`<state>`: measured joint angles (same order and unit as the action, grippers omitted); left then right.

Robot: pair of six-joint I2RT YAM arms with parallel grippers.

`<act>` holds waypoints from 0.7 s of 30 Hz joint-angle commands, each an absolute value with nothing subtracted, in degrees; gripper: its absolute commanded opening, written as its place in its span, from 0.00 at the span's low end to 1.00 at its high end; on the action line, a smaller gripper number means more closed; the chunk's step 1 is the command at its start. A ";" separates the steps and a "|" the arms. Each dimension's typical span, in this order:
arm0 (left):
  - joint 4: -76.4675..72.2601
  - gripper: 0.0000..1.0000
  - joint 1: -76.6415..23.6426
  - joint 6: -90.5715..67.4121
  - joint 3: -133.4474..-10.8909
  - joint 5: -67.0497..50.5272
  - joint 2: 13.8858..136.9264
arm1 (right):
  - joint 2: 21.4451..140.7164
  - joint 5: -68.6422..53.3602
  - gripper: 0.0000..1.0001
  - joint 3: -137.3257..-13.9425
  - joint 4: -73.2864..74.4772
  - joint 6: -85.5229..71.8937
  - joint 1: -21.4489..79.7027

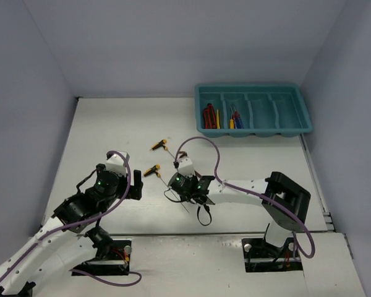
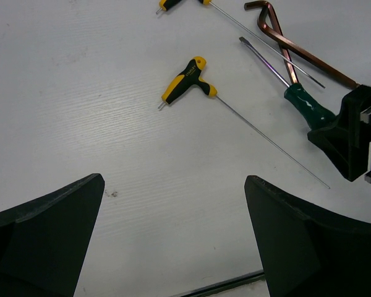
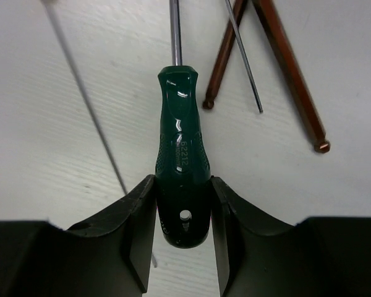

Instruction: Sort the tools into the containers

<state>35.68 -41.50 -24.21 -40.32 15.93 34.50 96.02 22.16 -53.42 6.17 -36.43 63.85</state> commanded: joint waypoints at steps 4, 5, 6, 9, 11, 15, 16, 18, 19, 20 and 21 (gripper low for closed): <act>33.05 0.97 -41.13 -23.41 -42.49 17.00 35.66 | 84.97 25.72 0.00 -72.05 8.49 -23.82 54.91; 33.09 0.97 -41.13 -23.38 -42.58 17.01 35.68 | 84.77 25.62 0.00 -73.45 8.83 -22.61 51.30; 33.09 0.97 -41.13 -23.35 -42.65 16.92 35.66 | 84.80 25.46 0.00 -74.83 9.01 -21.08 48.23; 33.22 0.97 -41.13 -23.24 -42.71 16.76 35.37 | 86.45 23.01 0.00 -78.50 9.14 -18.48 39.37; 33.19 0.97 -41.13 -23.20 -42.57 16.70 35.01 | 89.45 20.35 0.00 -82.41 9.14 -15.99 32.51; 33.76 0.98 -41.13 -23.20 -42.57 17.49 34.51 | 96.96 16.75 0.00 -89.89 9.14 -11.82 23.93; 33.92 0.98 -41.13 -23.20 -42.62 17.66 34.46 | 98.93 15.79 0.00 -91.65 9.14 -11.28 22.17; 33.99 0.97 -41.13 -23.20 -42.71 17.96 34.06 | 103.45 14.99 0.00 -94.84 9.08 -9.86 19.82; 34.01 0.97 -41.13 -23.10 -42.71 18.02 33.83 | 104.84 14.91 0.00 -96.28 9.05 -9.31 18.99; 34.05 0.97 -41.13 -23.00 -42.68 18.28 33.65 | 107.11 14.65 0.00 -97.51 9.05 -8.89 18.14; 34.10 0.97 -41.13 -22.94 -42.63 18.72 33.48 | 109.94 14.12 0.00 -98.81 9.05 -8.61 17.12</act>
<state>35.81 -41.50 -24.05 -40.32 16.63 33.75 104.29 17.03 -93.59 9.96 -12.60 19.44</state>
